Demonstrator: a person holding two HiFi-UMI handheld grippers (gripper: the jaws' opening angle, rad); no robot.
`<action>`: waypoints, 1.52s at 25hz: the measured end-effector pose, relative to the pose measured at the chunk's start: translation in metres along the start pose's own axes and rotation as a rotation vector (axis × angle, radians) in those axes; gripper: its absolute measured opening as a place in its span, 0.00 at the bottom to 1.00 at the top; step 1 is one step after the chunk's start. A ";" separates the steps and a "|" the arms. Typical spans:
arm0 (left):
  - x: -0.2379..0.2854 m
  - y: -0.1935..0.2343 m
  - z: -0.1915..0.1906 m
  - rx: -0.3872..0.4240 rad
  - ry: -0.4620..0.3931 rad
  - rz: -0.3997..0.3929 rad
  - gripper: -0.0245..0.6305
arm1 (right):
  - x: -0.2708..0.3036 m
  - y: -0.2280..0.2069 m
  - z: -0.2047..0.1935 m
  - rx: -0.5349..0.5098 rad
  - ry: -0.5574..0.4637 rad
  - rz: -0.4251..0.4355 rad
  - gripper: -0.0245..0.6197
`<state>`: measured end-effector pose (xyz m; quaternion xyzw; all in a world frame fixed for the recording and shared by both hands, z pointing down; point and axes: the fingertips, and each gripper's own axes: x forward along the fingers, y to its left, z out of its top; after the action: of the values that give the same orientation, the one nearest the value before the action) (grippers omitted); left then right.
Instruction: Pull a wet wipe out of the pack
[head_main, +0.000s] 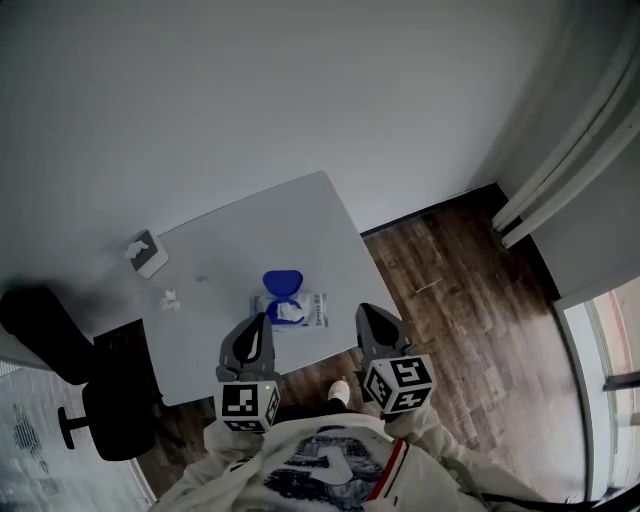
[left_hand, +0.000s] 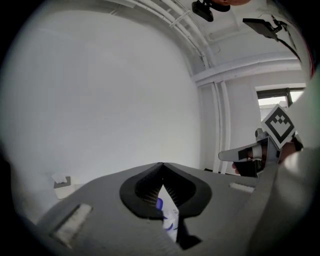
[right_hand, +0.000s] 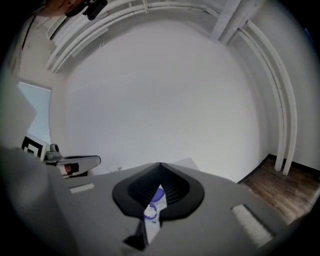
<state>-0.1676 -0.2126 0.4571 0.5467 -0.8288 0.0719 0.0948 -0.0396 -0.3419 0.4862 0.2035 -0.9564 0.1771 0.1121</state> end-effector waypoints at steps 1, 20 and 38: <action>-0.001 0.003 -0.002 -0.003 0.006 0.015 0.04 | 0.004 0.002 -0.001 0.000 0.007 0.015 0.05; -0.012 0.067 -0.026 -0.076 0.031 0.181 0.04 | 0.067 0.038 -0.019 -0.059 0.124 0.142 0.05; 0.009 0.171 -0.020 -0.109 0.001 0.215 0.04 | 0.157 0.096 0.014 -0.164 0.116 0.157 0.05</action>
<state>-0.3263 -0.1490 0.4761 0.4488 -0.8852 0.0366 0.1166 -0.2229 -0.3202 0.4901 0.1074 -0.9726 0.1181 0.1692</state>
